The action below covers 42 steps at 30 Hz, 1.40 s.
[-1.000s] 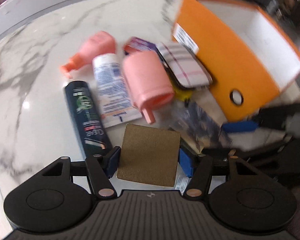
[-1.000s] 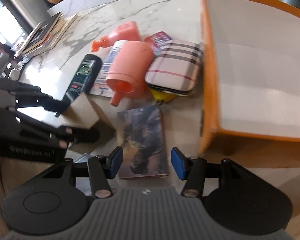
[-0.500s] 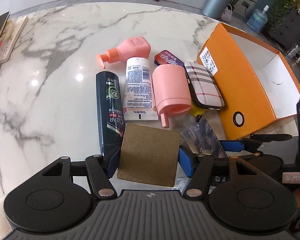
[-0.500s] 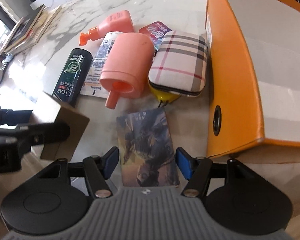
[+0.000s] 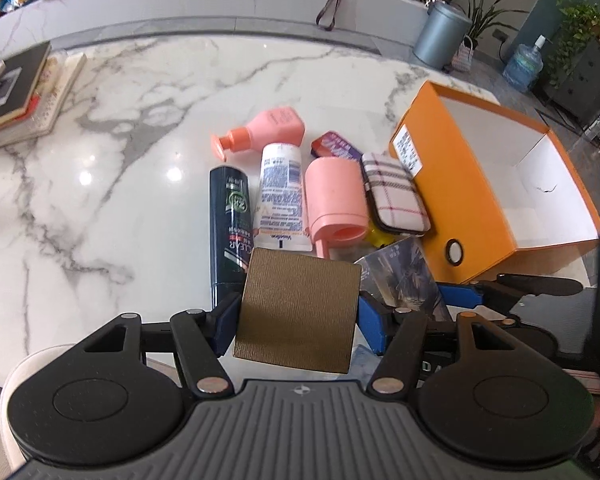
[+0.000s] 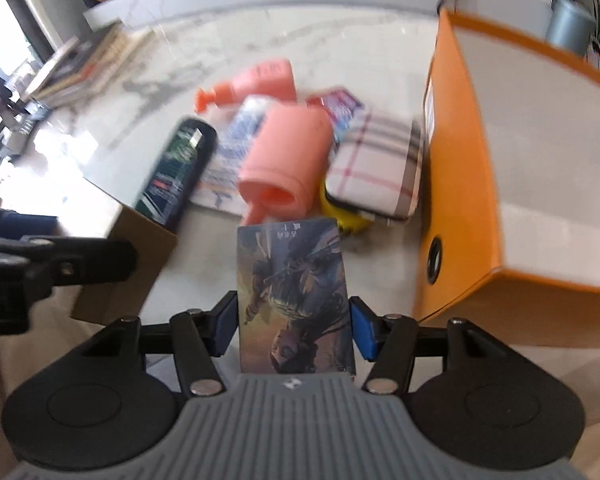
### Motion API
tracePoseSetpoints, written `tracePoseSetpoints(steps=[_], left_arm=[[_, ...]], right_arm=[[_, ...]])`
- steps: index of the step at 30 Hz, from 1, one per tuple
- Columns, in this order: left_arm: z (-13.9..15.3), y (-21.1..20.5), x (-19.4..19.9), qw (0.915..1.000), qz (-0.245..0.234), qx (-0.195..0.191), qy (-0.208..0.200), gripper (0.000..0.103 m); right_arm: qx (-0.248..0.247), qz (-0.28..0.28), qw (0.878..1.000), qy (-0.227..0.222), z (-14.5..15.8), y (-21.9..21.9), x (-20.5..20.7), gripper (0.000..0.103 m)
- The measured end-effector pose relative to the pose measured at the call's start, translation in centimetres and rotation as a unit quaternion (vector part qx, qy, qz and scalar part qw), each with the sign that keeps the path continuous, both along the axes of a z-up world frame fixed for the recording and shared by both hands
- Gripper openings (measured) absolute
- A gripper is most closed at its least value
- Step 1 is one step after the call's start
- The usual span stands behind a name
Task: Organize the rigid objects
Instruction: 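Lift both held items and carry them over the orange box, then lower the picture card into the box with the right tool while the left lowers the cube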
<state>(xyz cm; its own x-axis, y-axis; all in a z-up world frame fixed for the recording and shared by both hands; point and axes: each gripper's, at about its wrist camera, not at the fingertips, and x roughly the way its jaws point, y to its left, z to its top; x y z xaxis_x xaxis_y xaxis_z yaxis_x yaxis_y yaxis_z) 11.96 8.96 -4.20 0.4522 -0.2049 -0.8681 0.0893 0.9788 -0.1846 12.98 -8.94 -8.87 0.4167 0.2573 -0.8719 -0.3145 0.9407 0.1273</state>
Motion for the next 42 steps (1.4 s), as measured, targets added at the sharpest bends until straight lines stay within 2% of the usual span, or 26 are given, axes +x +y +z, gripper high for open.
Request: tracePoseSetpoints(steps=[10,17,22,27,32,37,42], left_arm=[[4.2,-3.7,-1.0,0.9983,-0.021,0.006,-0.053,0.069],[7.3,-10.1,1.2,0.9929,-0.081,0.009,-0.087,0.069],[8.1,-15.6,4.3,0.9847,-0.142,0.019,-0.099,0.069],[7.2,-20.9,7.7,0.9671,-0.221,0.051,-0.115,0.069],[4.5,-24.7,11.2,0.9453,-0.295,0.089,-0.106,0.069],[1.5,-26.7,13.1,0.9102,-0.372,0.143,-0.114,0.069],[-0.9,-27.5,15.0,0.8818,-0.426,0.174,-0.103,0.069]], right_arm=[[0.053,-0.033,0.993,-0.099,7.1,-5.1,-4.1,0.059],[0.083,-0.092,0.982,-0.141,10.0,-11.0,-4.1,0.059],[0.104,-0.159,0.971,-0.144,10.8,-16.9,-2.1,0.059],[0.112,-0.209,0.963,-0.127,9.9,-21.4,1.0,0.059],[0.117,-0.237,0.959,-0.102,8.1,-23.6,4.0,0.059],[0.121,-0.238,0.961,-0.078,6.3,-24.7,6.4,0.059],[0.119,-0.231,0.964,-0.053,4.7,-25.1,8.8,0.059]])
